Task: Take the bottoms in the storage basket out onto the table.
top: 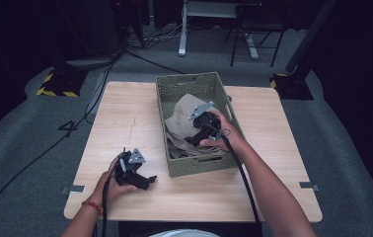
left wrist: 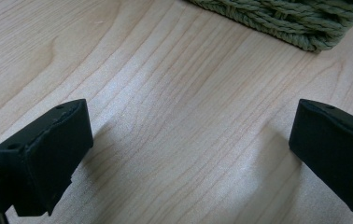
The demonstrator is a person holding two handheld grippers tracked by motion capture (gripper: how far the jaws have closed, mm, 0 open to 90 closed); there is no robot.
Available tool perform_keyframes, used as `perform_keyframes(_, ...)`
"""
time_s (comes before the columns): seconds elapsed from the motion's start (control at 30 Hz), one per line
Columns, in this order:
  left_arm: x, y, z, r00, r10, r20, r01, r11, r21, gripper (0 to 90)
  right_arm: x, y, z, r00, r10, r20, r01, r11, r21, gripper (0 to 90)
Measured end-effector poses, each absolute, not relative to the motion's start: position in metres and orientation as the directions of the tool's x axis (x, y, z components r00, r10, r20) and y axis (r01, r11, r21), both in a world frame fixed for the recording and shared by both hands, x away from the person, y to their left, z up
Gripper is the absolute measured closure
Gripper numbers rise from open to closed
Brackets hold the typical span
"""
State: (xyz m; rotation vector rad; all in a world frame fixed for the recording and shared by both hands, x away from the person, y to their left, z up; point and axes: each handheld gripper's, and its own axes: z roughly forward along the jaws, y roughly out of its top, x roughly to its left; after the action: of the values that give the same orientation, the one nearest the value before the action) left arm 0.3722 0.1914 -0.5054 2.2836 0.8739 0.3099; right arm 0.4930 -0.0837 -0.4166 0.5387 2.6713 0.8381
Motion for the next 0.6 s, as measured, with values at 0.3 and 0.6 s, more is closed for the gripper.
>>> perform_keyframes(0.3,0.372,0.191,-0.506,0.747,0.664,-0.02,0.507,-0.549,0.664,0.1,0.509,-0.082,-0.442,-0.86,0.485,-0.158,0.36,0.797,0.484,7.1)
perform_keyframes(0.6,0.373,0.19,-0.506,0.751,0.66,-0.022,0.506,-0.554,0.661,0.1,0.523,-0.086,-0.451,-0.843,0.537,-0.025,0.481,0.775,0.41,15.9)
